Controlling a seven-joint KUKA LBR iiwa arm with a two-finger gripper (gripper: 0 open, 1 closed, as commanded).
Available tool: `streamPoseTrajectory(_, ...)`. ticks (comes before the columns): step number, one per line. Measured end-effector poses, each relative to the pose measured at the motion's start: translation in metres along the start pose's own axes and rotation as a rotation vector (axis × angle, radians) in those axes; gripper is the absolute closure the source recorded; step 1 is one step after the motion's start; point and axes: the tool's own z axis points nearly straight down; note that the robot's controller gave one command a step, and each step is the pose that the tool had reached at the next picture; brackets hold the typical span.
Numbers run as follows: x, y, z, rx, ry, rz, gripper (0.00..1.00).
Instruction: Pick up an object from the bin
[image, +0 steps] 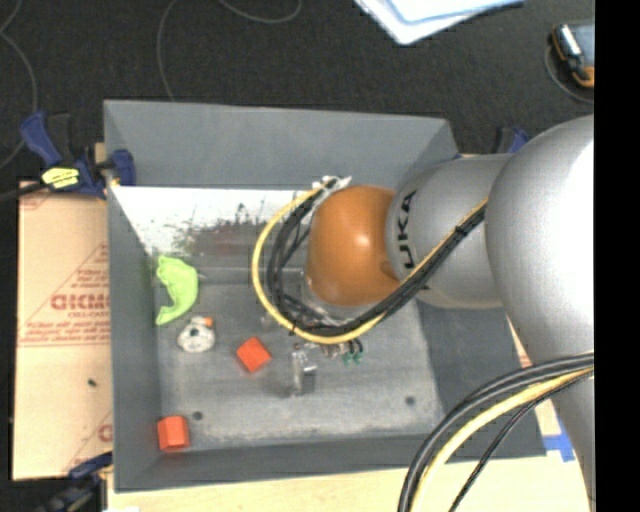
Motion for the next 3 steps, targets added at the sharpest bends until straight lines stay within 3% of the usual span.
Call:
streamPoseTrajectory(1, -0.005, -0.002, 0.017, -0.003, 0.004, 0.146, 0.0)
streamPoseTrajectory(2, -0.021, 0.022, 0.015, -0.002, -0.006, 0.17, 0.0)
streamPoseTrajectory(3, -0.03, 0.04, 0.015, -0.003, -0.007, -0.112, 1.0)
